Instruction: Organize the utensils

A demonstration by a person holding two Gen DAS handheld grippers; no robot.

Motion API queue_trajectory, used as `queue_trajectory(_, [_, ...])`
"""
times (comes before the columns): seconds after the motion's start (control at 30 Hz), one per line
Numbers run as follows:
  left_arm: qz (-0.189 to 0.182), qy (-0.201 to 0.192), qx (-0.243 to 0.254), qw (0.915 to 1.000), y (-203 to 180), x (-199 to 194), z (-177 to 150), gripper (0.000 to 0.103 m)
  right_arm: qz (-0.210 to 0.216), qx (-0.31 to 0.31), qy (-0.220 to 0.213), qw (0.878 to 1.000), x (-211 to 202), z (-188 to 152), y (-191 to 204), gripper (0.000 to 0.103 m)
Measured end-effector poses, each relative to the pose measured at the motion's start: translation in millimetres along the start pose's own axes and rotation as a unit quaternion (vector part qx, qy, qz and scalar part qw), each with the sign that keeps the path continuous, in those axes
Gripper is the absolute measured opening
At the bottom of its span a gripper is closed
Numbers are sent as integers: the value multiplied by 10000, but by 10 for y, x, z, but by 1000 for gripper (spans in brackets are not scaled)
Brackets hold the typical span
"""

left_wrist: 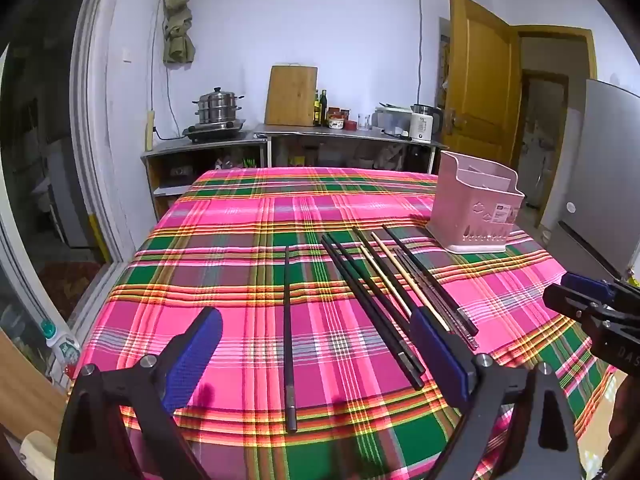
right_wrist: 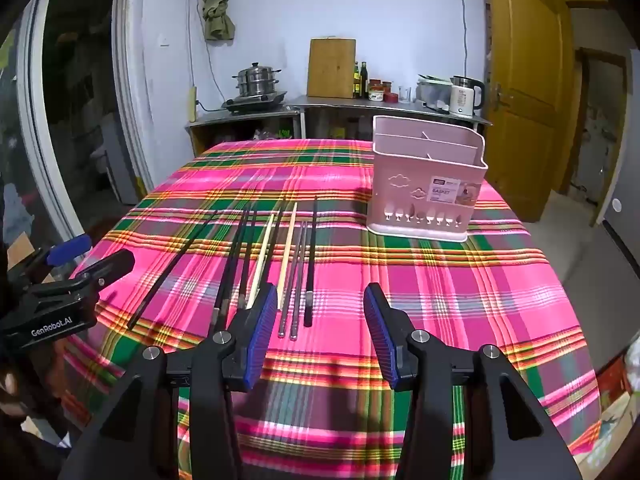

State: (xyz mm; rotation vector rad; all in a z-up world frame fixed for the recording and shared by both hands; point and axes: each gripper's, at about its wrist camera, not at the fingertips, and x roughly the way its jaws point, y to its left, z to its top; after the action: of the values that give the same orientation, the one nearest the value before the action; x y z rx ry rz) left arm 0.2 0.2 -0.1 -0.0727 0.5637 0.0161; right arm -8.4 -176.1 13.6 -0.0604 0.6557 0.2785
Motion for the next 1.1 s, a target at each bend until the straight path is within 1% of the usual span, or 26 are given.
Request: queue_trajectory(1.1, [-11,-4,81,10000,-58,9,18,96,24,52,22,10000,14,-3,-16,46])
